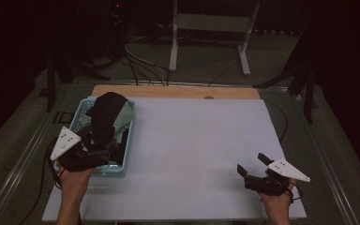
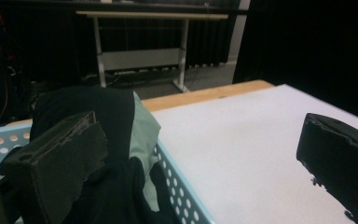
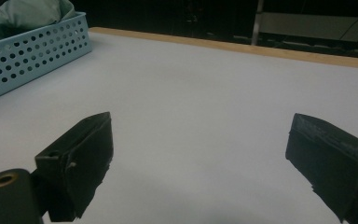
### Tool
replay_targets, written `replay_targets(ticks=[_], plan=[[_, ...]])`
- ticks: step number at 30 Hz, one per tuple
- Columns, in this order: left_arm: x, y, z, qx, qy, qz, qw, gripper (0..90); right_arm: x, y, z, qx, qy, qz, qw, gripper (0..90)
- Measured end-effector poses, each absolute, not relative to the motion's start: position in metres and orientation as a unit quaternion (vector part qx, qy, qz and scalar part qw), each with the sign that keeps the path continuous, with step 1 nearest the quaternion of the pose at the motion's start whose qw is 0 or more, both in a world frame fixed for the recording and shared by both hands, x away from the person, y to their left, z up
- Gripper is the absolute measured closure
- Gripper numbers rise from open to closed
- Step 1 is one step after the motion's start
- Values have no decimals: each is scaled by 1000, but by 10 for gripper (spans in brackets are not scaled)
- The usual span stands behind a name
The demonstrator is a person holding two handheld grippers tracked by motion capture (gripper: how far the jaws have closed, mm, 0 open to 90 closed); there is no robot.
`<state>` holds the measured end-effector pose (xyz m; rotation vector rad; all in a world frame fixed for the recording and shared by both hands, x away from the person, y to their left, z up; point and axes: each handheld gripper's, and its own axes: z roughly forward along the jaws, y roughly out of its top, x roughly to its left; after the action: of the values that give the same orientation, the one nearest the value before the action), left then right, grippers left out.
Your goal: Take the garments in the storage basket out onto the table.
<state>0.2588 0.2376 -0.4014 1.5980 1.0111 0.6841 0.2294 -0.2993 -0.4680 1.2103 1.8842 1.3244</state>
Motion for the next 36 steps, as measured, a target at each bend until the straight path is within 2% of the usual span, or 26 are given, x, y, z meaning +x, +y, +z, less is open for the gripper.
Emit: replay_targets(ticks=[12,25,36], plan=[[261,237,-394,680,415,295,527,1,228,-295,-469,448,698,488,272,71],[277,246,-383,676,394,268,562,2,227,-291,-471,449,699,483,276,71],[295,256,-384,675,425,262,544,2,228,-291,-471,451,698,482,277,71]])
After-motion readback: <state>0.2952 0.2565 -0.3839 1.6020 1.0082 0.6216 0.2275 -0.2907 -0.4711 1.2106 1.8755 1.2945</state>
